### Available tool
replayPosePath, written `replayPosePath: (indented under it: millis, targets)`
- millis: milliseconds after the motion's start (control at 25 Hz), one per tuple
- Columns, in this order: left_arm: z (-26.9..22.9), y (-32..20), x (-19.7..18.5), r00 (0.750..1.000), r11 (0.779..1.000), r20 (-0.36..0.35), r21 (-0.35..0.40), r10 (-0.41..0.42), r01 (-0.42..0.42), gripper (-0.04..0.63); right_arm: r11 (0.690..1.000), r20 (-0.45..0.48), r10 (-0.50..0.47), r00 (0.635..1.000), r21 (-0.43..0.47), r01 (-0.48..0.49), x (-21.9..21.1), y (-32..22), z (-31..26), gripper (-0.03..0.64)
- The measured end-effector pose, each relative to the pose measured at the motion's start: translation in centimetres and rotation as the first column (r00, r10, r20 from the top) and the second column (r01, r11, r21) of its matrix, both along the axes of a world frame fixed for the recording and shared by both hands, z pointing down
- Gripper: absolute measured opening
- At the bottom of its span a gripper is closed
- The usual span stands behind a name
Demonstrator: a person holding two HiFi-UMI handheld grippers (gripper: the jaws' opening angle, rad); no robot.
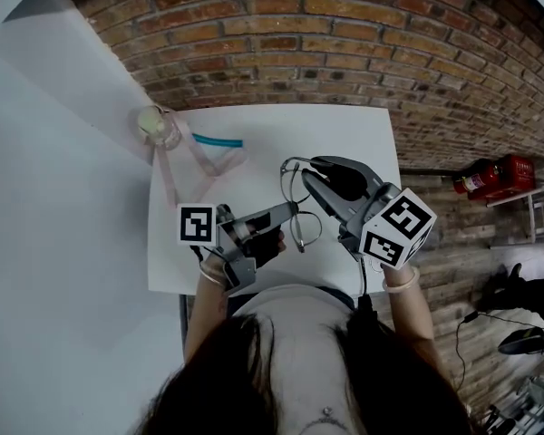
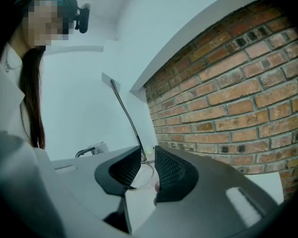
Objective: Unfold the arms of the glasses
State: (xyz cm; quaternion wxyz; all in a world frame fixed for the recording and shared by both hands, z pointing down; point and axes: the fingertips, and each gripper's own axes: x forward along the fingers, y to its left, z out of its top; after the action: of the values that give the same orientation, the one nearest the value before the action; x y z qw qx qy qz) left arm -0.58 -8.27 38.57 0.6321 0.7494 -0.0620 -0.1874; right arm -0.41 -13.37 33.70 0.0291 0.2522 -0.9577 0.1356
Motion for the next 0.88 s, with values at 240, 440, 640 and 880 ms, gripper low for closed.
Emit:
replayPosePath:
  millis: [240, 440, 640, 880]
  targets:
    - [0.2, 0.9, 0.8, 0.999, 0.999, 0.017, 0.011, 0.037, -0.037, 0.025, 0.998, 0.007, -0.034, 0.999, -0.050, 0.034, -0.2, -0.1, 1.0, 0.096]
    - [0.2, 1.2, 1.1, 0.999, 0.999, 0.019, 0.012, 0.051, -0.051, 0.025, 0.996, -0.008, -0.052, 0.999, -0.073, 0.051, -0.2, 0.0, 1.5, 0.100]
    - [0.3, 1.5, 1.2, 0.998, 0.998, 0.030, 0.021, 0.062, -0.063, 0.025, 0.989, 0.008, -0.076, 0.997, -0.123, 0.076, -0.2, 0.1, 1.9, 0.102]
    - [0.5, 1.8, 1.3, 0.996, 0.996, 0.042, 0.033, 0.081, -0.083, 0.025, 0.969, 0.071, -0.123, 0.990, -0.207, 0.135, 0.0, 0.3, 2.3, 0.101]
